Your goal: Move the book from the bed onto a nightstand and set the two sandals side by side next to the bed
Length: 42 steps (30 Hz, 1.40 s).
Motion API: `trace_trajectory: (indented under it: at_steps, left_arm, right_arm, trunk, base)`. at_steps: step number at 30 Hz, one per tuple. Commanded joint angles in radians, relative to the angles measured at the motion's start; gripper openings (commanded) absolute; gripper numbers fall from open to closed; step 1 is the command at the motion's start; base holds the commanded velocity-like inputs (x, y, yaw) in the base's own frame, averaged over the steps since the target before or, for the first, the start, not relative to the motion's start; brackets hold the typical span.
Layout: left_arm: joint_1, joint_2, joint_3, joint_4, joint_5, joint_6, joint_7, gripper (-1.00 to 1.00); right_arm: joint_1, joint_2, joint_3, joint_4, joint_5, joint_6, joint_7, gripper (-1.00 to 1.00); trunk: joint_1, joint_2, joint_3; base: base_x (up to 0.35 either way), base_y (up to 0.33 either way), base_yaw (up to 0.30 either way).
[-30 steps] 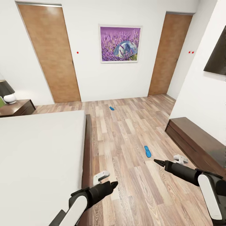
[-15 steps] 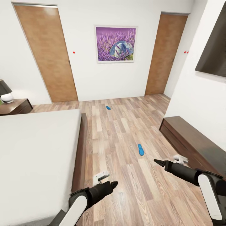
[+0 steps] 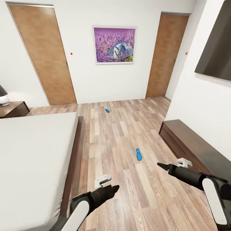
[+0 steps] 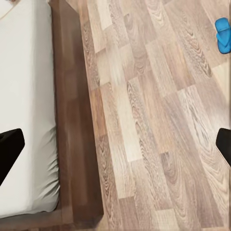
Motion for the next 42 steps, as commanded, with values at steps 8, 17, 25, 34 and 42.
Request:
trace_trajectory:
  at_steps: [8, 17, 25, 34, 42]
  left_arm:
    - [-0.001, 0.001, -0.002, -0.002, 0.0, 0.0, 0.008, 1.0]
    - [-0.001, 0.001, -0.002, -0.002, -0.003, 0.0, 0.008, 1.0]
    - [0.0, 0.001, -0.002, -0.002, -0.003, -0.001, 0.008, 1.0]
    - [0.001, 0.001, -0.003, -0.002, -0.003, -0.002, 0.008, 1.0]
    - [0.001, 0.001, -0.003, -0.002, -0.003, -0.002, 0.008, 1.0]
  right_arm:
    - [-0.001, 0.0, -0.001, 0.0, 0.009, 0.004, 0.01, 1.0]
    - [0.006, 0.0, -0.007, 0.0, 0.01, 0.003, 0.012, 1.0]
    - [0.011, 0.0, -0.022, 0.002, 0.011, 0.001, 0.016, 1.0]
    - [0.012, 0.0, -0.027, 0.001, 0.011, 0.0, 0.018, 1.0]
    - [0.012, 0.0, -0.029, 0.001, 0.011, 0.001, 0.017, 1.0]
  trunk:
    - [0.001, -0.002, -0.002]
    - [0.001, -0.002, -0.002]
    - [0.001, -0.002, -0.002]
    - [0.001, -0.002, -0.002]
    - [0.001, -0.002, -0.002]
  base:
    - [0.224, -0.213, 0.0]
    - [0.241, -0.208, 0.0]
    - [0.273, -0.146, 0.0]
    - [0.32, -0.036, 0.0]
    - [0.331, -0.011, 0.0]
